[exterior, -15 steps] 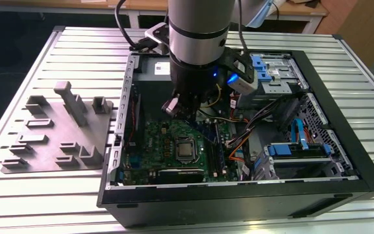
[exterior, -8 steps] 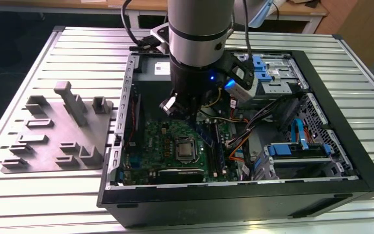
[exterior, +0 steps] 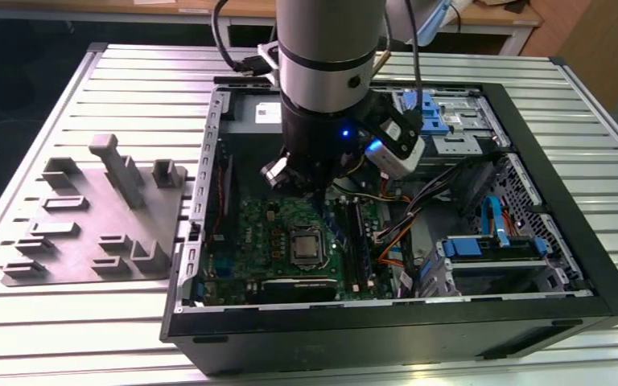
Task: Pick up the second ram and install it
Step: 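Insert the second ram into the second slot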
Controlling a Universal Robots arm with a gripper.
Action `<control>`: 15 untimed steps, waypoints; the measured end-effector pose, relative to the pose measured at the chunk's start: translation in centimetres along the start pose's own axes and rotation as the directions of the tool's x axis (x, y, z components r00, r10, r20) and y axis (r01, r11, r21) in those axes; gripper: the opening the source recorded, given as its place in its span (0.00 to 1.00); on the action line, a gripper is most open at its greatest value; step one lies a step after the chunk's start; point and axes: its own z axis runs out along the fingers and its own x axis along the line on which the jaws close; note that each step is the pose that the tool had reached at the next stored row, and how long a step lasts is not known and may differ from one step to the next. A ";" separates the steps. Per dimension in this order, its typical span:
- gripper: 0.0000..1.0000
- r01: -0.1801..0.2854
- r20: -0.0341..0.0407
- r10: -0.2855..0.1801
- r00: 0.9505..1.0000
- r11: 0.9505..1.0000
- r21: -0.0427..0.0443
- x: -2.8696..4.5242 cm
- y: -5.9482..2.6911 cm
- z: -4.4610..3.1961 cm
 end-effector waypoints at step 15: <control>0.11 -0.269 0.011 0.269 0.963 0.963 0.013 0.03 -0.02 0.52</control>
